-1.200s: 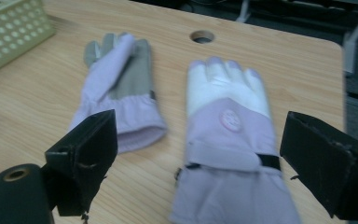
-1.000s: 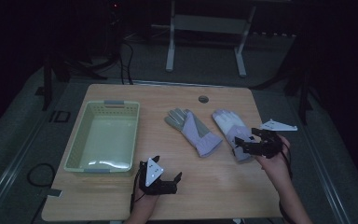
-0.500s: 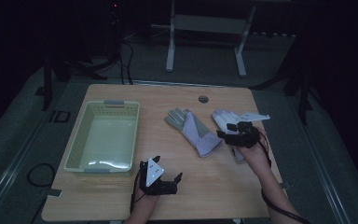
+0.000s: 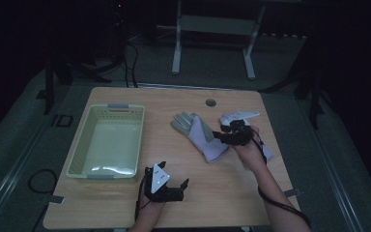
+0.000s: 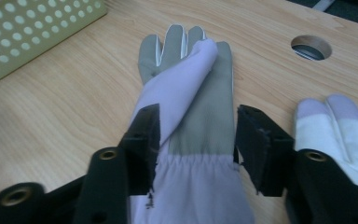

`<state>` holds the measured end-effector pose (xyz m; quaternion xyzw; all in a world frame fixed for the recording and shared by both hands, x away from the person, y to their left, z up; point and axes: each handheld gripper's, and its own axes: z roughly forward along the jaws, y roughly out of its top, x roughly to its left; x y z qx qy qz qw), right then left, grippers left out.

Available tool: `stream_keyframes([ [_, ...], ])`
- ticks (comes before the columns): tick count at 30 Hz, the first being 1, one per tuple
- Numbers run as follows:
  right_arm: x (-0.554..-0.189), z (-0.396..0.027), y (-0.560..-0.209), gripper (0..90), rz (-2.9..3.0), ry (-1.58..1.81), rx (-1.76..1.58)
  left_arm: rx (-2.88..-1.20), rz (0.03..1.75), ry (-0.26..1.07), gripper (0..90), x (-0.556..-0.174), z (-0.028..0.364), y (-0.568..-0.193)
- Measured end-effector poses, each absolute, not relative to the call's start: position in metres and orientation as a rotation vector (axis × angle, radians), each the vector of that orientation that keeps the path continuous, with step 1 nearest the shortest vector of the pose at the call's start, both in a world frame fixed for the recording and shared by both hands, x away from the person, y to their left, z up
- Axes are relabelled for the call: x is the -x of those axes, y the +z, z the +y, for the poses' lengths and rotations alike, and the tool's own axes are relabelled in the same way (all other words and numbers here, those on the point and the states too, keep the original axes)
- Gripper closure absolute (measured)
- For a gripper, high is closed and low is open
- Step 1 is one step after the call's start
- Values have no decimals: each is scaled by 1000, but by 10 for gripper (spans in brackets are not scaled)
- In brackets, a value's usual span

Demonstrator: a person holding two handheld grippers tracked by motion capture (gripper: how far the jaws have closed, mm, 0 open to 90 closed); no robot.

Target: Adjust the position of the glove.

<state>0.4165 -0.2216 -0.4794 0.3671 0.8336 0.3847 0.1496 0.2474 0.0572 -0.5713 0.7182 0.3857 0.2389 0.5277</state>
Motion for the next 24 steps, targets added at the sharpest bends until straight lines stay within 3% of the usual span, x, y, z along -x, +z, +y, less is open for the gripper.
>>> stream_keyframes([
  [3, -425, -216, -484, 574, 2426, 1100, -1059, -1714, 922, 572, 2, -247, 57, -571],
  [8, -436, -208, -493, 574, 2438, 1054, -1056, -1713, 923, 570, 2, -247, 57, -571],
  [24, -466, -183, -538, 483, 2527, 818, -1039, -1708, 927, 564, 2, -248, 58, -571],
])
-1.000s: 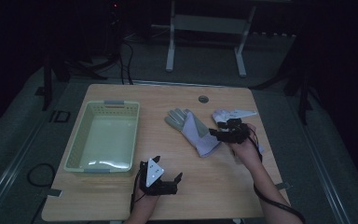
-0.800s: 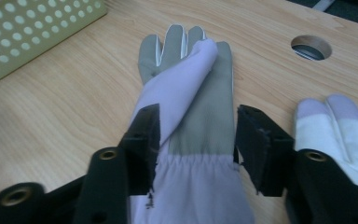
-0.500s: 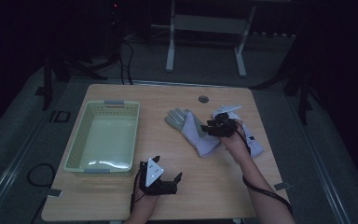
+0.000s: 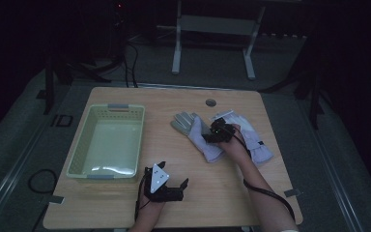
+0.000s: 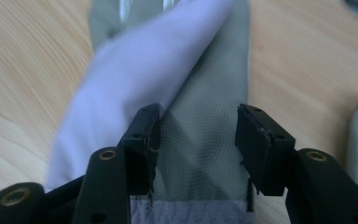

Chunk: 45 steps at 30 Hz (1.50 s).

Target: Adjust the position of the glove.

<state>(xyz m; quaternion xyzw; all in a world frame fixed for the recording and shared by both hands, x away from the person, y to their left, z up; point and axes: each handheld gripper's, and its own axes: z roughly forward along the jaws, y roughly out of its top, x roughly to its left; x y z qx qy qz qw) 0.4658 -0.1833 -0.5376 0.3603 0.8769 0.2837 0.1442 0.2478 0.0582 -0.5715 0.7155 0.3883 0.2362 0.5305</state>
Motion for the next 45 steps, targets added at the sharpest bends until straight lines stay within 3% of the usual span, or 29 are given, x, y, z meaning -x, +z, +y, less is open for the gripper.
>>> stream_keyframes([
  [6, -466, -181, -540, 481, 2543, 787, -1012, -1713, 925, 565, 2, -248, 58, -571],
  [9, -467, -182, -541, 523, 2552, 808, -1030, -1711, 926, 564, 2, -248, 58, -571],
  [11, -468, -184, -541, 580, 2560, 820, -1030, -1711, 927, 563, 2, -248, 58, -571],
  [15, -465, -179, -537, 790, 2570, 794, -1055, -1709, 931, 561, 2, -248, 58, -571],
  [18, -463, -178, -534, 847, 2544, 839, -1148, -1709, 931, 559, 2, -248, 58, -571],
  [39, -379, -171, -488, 864, 1991, 1216, -1495, -1710, 924, 553, 2, -248, 58, -571],
  [45, -361, -169, -499, 862, 1872, 1270, -1558, -1711, 920, 553, 2, -248, 58, -571],
])
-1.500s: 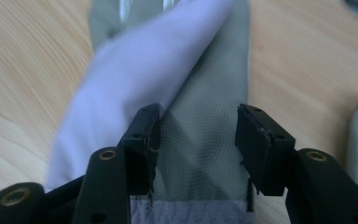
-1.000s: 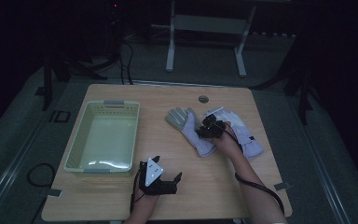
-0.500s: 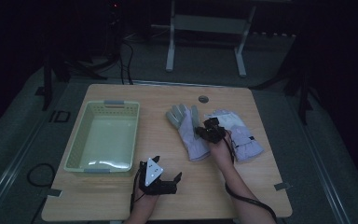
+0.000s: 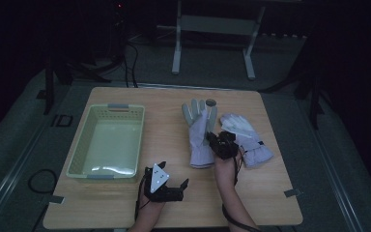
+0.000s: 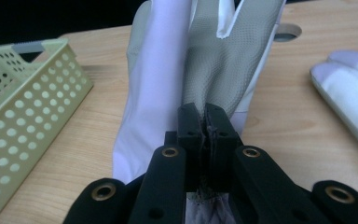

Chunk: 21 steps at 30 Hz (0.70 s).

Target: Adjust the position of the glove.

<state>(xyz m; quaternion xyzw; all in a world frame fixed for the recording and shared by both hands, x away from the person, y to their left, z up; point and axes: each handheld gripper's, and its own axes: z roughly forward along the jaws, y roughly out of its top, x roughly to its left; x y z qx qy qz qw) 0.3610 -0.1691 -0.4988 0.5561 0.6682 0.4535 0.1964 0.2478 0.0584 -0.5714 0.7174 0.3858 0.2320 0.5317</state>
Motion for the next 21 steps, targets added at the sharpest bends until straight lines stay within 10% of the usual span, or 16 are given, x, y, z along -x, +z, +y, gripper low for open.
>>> stream_keyframes([
  [16, -374, -169, -544, 843, 1886, 1046, -1680, -1712, 916, 550, 2, -248, 58, -571],
  [21, -376, -169, -545, 659, 1907, 1034, -1669, -1713, 915, 546, 2, -248, 58, -571],
])
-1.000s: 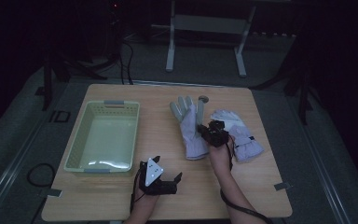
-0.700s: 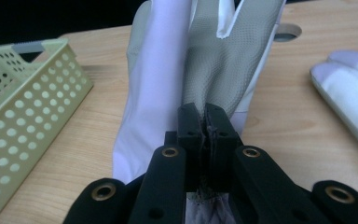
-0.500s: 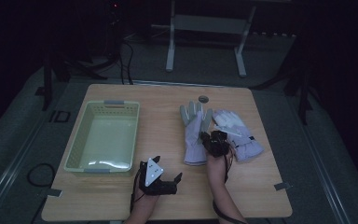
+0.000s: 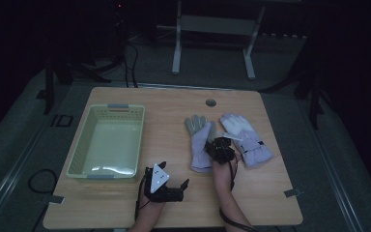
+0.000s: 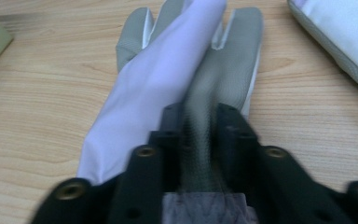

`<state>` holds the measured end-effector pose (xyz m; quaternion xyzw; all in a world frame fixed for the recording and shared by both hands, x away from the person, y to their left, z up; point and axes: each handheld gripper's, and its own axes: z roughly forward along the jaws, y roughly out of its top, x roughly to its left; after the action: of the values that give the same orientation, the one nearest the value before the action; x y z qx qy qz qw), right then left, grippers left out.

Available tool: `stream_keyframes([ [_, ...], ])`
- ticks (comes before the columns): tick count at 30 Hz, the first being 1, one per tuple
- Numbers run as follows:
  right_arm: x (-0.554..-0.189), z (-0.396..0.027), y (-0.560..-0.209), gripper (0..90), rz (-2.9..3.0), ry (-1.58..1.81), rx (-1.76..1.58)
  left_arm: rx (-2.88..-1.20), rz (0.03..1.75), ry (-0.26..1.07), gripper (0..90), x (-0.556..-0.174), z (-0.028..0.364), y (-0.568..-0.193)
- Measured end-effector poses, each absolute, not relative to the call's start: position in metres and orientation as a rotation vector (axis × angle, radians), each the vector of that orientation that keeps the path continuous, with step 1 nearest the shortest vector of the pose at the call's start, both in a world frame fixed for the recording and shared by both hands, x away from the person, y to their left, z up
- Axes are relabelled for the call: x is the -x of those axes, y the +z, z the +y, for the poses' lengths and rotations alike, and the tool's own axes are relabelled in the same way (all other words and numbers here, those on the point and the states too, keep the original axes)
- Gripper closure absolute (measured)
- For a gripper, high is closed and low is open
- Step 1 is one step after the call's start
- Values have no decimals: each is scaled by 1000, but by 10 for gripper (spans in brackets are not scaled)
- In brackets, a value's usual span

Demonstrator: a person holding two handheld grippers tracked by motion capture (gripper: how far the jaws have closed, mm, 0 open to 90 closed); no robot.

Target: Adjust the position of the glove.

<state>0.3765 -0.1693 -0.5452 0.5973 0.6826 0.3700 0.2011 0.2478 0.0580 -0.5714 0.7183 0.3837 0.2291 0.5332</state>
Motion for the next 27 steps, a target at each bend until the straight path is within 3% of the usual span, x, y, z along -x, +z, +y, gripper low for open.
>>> stream_keyframes([
  [1, -377, -172, -543, 587, 1915, 1048, -1663, -1712, 914, 544, 2, -248, 58, -571],
  [7, -377, -185, -524, 484, 1940, 1070, -1588, -1713, 915, 546, 2, -248, 58, -571],
  [19, -386, -232, -483, 473, 2122, 1073, -1393, -1714, 920, 547, 2, -248, 58, -571],
  [27, -398, -274, -478, 461, 2209, 992, -1345, -1710, 924, 544, 2, -249, 58, -571],
])
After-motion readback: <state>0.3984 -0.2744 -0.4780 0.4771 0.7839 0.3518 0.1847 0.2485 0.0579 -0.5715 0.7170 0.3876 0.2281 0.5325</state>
